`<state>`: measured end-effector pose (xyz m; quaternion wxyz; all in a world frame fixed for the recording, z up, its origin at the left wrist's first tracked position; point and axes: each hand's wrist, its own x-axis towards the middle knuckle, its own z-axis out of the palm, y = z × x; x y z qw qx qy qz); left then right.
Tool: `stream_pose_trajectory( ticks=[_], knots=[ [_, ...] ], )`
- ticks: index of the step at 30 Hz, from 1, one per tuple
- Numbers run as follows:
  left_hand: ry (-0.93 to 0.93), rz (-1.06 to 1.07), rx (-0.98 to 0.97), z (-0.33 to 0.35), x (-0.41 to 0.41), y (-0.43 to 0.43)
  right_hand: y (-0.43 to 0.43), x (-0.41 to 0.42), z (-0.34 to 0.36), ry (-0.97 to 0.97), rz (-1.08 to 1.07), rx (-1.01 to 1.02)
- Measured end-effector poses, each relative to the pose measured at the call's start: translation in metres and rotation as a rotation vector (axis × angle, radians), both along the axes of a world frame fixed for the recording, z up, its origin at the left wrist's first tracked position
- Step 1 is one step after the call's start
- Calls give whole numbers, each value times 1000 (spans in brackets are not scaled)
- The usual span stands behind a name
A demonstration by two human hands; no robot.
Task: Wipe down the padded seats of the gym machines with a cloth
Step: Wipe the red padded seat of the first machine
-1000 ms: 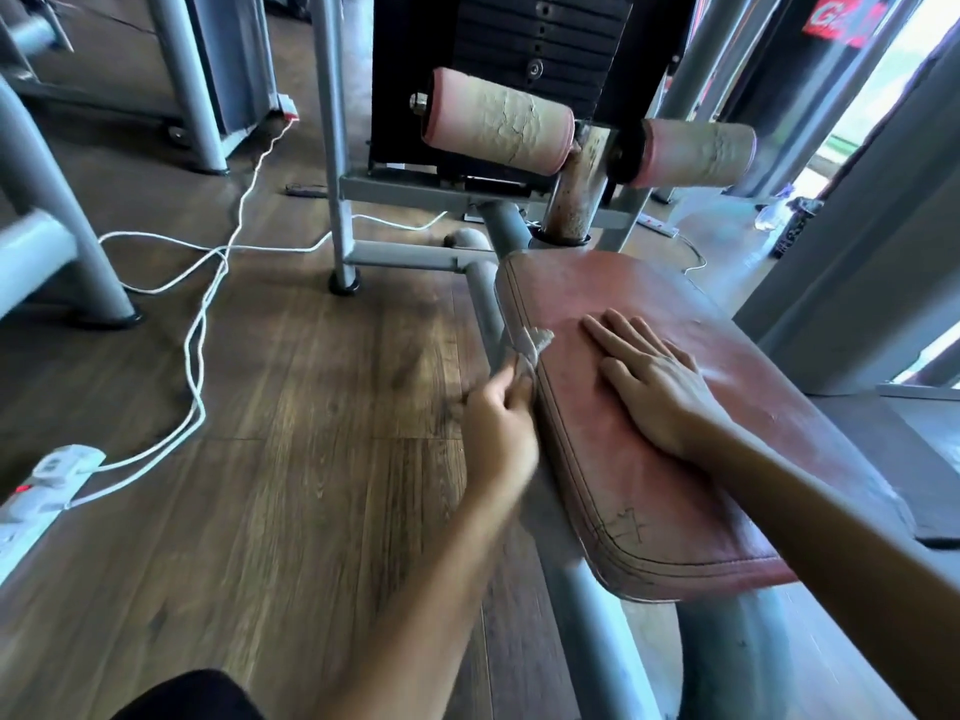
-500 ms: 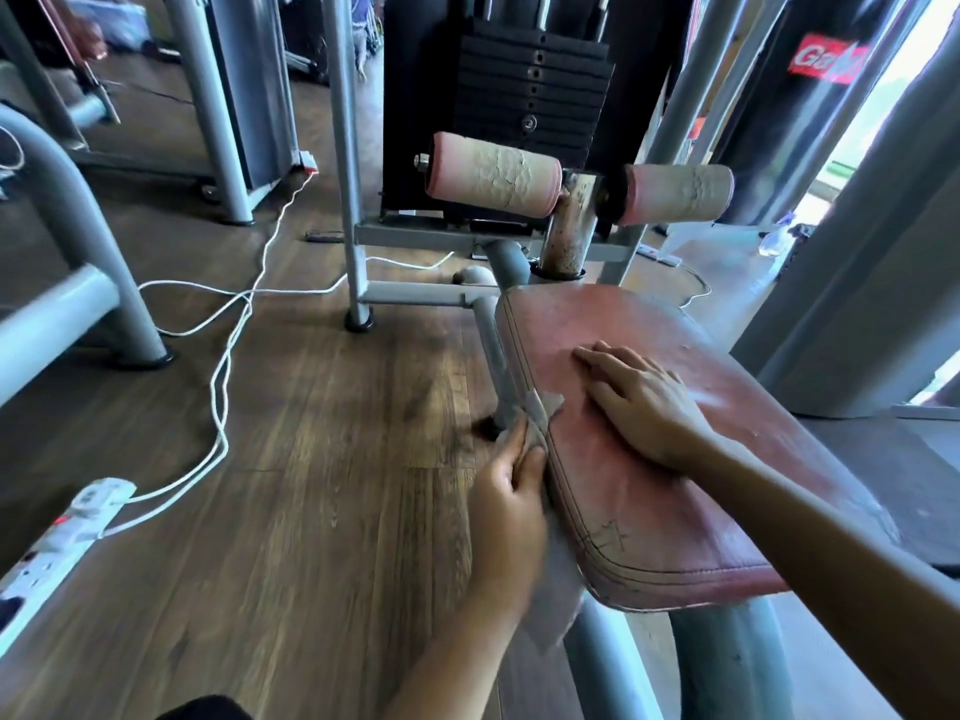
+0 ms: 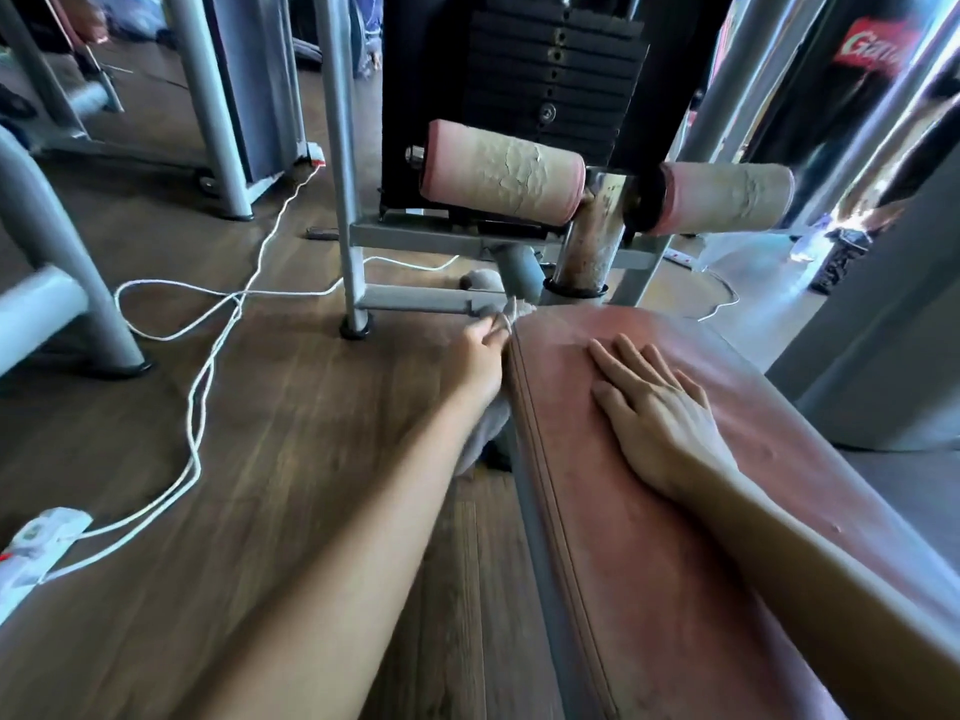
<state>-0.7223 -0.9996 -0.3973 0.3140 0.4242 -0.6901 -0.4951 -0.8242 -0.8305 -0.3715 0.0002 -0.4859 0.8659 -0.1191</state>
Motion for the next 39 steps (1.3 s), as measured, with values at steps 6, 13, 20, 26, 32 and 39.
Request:
stream_pose_trajectory(
  ticks=[6, 13, 20, 26, 32, 39],
  knots=[
    [96, 72, 18, -3, 40, 60, 0, 2, 3, 1, -14, -4],
    [53, 15, -25, -2, 17, 27, 1, 3, 3, -1, -25, -14],
    [119, 47, 34, -17, 22, 34, 0, 4, 5, 4, -21, -19],
    [166, 30, 59, -19, 26, 45, 0, 3, 3, 13, -30, -5],
    [94, 30, 29, -3, 1, 7, 0, 4, 3, 15, -30, -12],
    [194, -12, -31, -31, 51, 76, 0, 6, 4, 26, -31, -6]
  ],
)
